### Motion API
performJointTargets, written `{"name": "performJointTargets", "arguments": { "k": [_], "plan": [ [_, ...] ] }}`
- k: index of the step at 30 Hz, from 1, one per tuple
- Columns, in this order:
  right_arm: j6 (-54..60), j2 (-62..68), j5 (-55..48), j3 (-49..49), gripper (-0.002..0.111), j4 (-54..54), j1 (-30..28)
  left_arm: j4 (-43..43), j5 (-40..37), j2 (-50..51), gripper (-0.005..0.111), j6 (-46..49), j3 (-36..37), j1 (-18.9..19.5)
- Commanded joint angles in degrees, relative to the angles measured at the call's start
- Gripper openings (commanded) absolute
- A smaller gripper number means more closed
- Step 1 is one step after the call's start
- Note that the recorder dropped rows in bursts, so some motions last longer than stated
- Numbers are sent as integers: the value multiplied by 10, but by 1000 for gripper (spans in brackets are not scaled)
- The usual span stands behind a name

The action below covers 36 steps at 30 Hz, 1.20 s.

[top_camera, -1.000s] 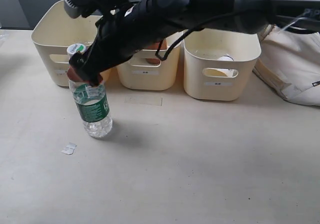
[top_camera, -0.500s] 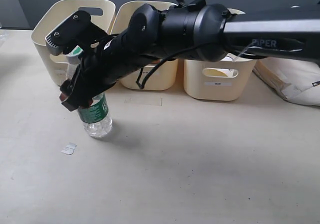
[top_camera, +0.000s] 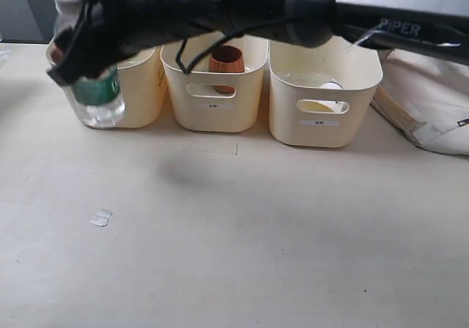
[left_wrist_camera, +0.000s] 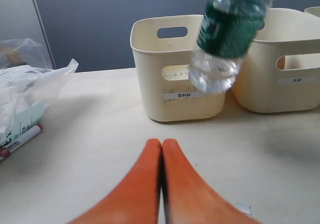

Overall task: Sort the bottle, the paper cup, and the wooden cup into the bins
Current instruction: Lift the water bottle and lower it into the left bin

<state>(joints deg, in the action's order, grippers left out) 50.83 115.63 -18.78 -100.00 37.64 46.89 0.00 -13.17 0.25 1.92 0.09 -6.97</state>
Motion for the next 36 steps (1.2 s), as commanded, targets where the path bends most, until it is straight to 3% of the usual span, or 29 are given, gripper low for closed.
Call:
{"name": "performJointTargets", "arguments": {
  "k": [1,9,19,21,23,25,26,28,36],
  "plan": [
    [0,-7,88,-59,-1,4,-3,0,3,-2,0,-2,-1,0],
    [-2,100,230,-118,-1,55,-31,0,3,-2,0,-2,-1,0],
    [-3,202,240,-167,1,61,-34,0,3,-2,0,-2,-1,0],
    [-1,207,239,-167,18,61,-35,0,3,-2,0,-2,-1,0],
    [-1,208,225,-167,48,61,-35,0,3,-2,0,-2,-1,0],
    [-1,204,207,-167,87,57,-36,0,3,-2,0,-2,-1,0],
    [-1,203,202,-167,93,57,-36,0,3,-2,0,-2,-1,0],
    [-1,197,188,-167,98,56,-36,0,3,-2,0,-2,-1,0],
    [-1,131,78,-167,95,-16,-41,0,3,-2,0,-2,-1,0]
  ]
}}
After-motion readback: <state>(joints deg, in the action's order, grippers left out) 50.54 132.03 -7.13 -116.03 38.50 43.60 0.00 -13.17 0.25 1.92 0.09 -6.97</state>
